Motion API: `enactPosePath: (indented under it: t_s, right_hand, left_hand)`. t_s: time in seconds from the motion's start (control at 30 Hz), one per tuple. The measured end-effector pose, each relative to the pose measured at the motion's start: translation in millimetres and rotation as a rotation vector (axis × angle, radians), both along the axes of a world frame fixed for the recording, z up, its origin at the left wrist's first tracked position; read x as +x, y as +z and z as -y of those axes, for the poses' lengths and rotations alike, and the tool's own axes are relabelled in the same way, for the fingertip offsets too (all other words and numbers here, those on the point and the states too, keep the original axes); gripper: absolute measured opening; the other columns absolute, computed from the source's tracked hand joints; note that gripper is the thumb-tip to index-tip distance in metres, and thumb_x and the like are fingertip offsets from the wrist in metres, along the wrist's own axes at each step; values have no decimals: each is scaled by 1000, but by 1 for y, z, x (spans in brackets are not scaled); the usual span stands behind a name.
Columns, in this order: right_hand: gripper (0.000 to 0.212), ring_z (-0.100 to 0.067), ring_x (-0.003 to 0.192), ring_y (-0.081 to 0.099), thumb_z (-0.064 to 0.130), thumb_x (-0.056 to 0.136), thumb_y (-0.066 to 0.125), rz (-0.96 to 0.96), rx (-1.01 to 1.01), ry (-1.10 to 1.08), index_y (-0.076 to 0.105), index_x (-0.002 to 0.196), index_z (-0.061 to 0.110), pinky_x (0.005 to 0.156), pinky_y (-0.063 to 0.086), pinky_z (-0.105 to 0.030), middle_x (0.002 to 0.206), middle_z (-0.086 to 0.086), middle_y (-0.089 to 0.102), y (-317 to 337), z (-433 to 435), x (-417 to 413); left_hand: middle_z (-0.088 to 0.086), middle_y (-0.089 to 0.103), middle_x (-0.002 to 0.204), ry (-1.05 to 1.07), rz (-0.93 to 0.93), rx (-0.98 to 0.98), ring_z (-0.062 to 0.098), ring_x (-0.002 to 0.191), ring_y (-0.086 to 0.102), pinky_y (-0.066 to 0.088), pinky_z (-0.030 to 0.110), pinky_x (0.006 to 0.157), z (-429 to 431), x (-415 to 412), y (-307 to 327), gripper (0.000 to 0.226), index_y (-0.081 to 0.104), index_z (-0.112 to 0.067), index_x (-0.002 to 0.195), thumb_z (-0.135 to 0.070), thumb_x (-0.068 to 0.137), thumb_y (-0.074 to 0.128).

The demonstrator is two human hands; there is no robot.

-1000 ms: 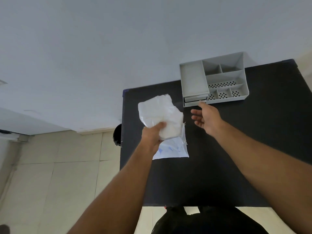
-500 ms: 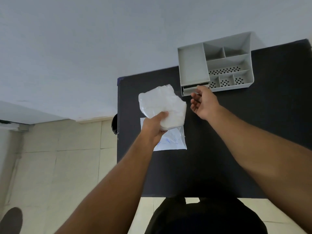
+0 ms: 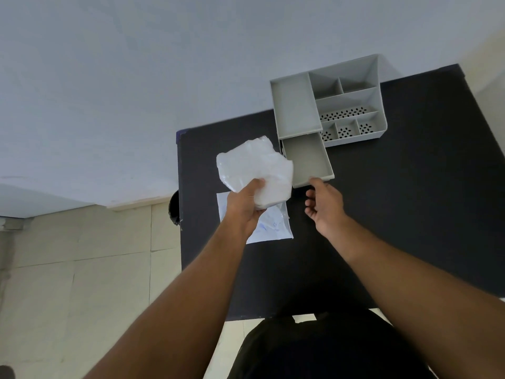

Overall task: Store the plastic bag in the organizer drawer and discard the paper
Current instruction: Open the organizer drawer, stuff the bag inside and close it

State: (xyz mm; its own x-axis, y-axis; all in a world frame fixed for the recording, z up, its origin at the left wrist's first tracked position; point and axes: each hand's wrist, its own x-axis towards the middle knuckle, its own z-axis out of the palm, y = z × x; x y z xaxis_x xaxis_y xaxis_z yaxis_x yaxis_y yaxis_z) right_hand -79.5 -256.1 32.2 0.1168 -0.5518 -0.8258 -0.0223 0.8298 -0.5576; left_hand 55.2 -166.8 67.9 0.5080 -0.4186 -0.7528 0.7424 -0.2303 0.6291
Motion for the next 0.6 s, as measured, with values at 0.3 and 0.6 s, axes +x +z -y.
enactPosePath:
  t_s: [0.3, 0.6]
  right_hand:
    - [11, -11, 58, 48, 28, 94, 63, -59, -13, 67, 61, 86, 20, 58, 43, -28, 77, 2, 59, 2, -13, -13]
    - [14, -12, 57, 49, 27, 95, 60, -121, -88, 151, 58, 84, 17, 54, 44, -28, 76, -1, 60, -1, -20, -16]
  left_hand:
    - [8, 70, 119, -35, 0, -2, 27, 105, 69, 63, 41, 79, 0, -16, 1, 37, 62, -14, 122, -5, 88, 72]
    - [5, 72, 110, -20, 33, 4, 24, 96, 70, 61, 33, 62, -3, -21, 3, 37, 63, -12, 124, -4, 88, 71]
